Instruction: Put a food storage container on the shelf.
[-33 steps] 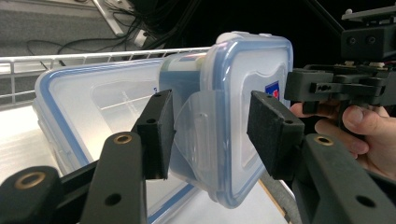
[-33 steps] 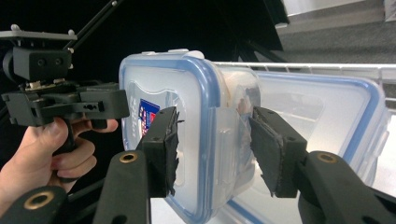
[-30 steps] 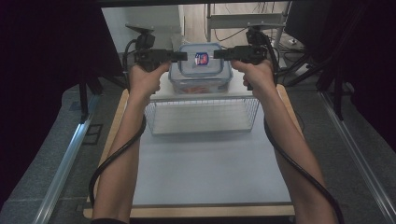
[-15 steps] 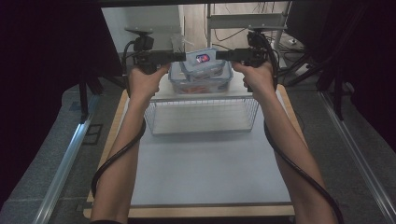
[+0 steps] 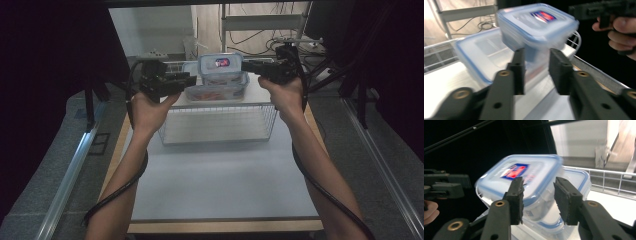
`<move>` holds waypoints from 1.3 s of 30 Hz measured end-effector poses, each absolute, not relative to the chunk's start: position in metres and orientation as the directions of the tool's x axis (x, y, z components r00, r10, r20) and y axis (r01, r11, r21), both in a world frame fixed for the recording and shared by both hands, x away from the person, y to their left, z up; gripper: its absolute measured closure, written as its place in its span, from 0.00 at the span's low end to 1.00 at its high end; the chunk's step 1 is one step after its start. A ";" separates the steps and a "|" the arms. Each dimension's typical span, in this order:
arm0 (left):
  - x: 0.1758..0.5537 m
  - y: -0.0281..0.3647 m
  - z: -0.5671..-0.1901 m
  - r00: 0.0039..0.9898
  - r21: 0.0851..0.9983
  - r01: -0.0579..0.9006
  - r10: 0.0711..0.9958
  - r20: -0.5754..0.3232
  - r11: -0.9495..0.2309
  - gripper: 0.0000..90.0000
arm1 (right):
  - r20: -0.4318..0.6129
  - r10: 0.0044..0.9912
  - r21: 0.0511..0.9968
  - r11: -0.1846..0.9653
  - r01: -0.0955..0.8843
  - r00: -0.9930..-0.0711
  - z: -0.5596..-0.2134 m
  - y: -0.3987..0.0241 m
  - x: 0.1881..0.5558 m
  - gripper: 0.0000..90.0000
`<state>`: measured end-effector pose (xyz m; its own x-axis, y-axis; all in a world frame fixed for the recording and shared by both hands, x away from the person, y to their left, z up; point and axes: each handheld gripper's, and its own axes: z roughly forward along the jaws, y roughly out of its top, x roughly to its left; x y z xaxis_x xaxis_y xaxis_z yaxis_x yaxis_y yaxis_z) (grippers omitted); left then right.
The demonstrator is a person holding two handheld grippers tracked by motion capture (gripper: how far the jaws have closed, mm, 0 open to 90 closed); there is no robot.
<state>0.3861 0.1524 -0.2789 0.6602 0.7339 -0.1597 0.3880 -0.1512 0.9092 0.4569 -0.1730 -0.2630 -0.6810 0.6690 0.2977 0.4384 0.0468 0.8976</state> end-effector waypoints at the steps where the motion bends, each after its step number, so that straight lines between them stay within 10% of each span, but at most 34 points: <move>1: 0.383 0.149 -0.282 0.672 0.910 0.382 0.725 -0.155 -0.160 0.81 | 0.281 0.673 0.905 0.052 0.423 -0.685 -0.263 -0.173 0.453 0.69; 14: 0.382 0.132 -0.286 0.694 0.913 0.350 0.713 -0.104 -0.208 0.91 | 0.185 0.737 0.915 0.112 0.388 -0.650 -0.268 -0.182 0.433 0.92; 39: 0.420 0.153 -0.289 0.490 0.892 0.438 0.862 -0.130 -0.114 0.83 | 0.128 0.775 0.901 0.170 0.400 -0.618 -0.284 -0.151 0.434 0.92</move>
